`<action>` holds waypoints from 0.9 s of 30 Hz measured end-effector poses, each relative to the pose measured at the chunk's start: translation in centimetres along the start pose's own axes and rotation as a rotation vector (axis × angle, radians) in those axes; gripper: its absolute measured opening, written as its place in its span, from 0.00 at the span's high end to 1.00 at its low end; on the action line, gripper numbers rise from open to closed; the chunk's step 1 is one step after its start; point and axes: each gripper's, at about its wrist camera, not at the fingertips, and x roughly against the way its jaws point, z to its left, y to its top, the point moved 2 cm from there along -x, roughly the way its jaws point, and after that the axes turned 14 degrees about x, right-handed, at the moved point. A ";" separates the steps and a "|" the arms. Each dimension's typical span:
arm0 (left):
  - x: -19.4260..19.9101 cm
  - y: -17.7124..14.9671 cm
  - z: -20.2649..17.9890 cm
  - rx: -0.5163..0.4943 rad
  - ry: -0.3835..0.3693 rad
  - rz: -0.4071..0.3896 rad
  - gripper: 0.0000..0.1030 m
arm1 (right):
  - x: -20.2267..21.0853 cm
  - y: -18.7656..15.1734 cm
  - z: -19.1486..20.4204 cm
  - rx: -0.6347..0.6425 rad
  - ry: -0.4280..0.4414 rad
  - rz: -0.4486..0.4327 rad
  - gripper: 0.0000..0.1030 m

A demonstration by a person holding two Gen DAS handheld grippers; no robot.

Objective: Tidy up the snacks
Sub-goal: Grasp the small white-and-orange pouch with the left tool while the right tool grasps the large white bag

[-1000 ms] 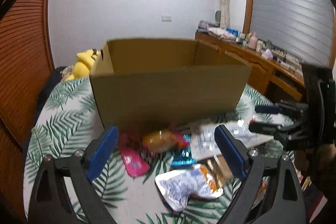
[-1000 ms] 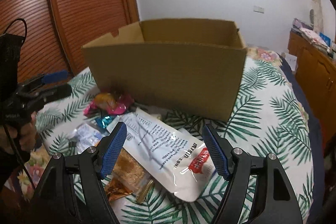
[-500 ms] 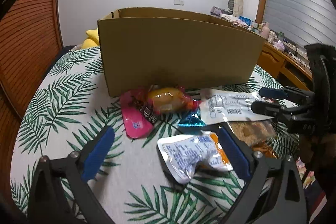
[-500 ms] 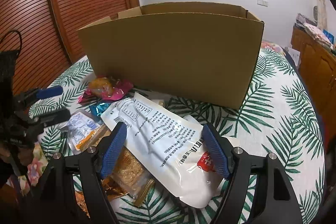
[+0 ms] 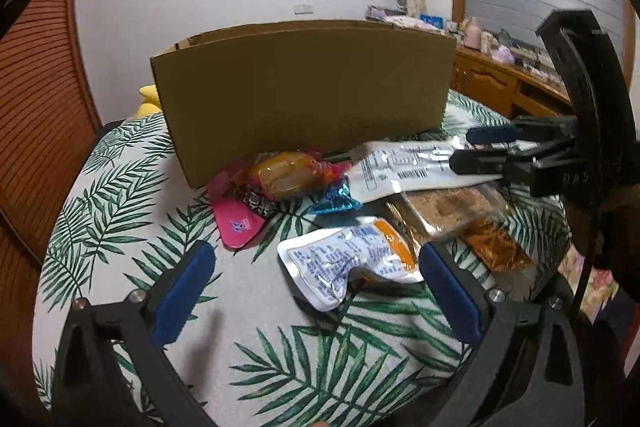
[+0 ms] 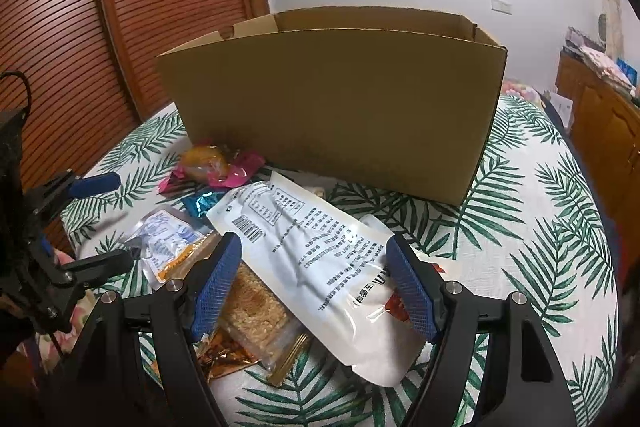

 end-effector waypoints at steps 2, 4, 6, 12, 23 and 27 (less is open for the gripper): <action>0.1 -0.1 -0.1 -0.020 -0.013 0.021 0.01 | 0.1 0.0 0.1 0.000 0.001 0.000 0.26; 0.2 0.0 -0.1 -0.030 -0.029 0.029 0.01 | 0.2 0.0 0.1 -0.002 0.003 -0.001 0.26; 0.4 0.2 -0.2 -0.040 -0.064 0.038 0.02 | 0.3 -0.1 0.2 -0.005 0.005 -0.002 0.26; -0.5 0.4 -0.9 -0.119 -0.053 0.113 0.13 | 0.6 -0.2 0.4 -0.006 0.006 -0.002 0.26; -2.6 0.9 -1.9 -0.258 -0.062 0.205 0.40 | 0.9 -0.3 0.1 -0.021 0.004 -0.001 0.26; -3.2 1.3 -2.2 -0.266 -0.082 0.227 0.41 | 0.9 -0.3 0.1 -0.020 0.004 0.000 0.26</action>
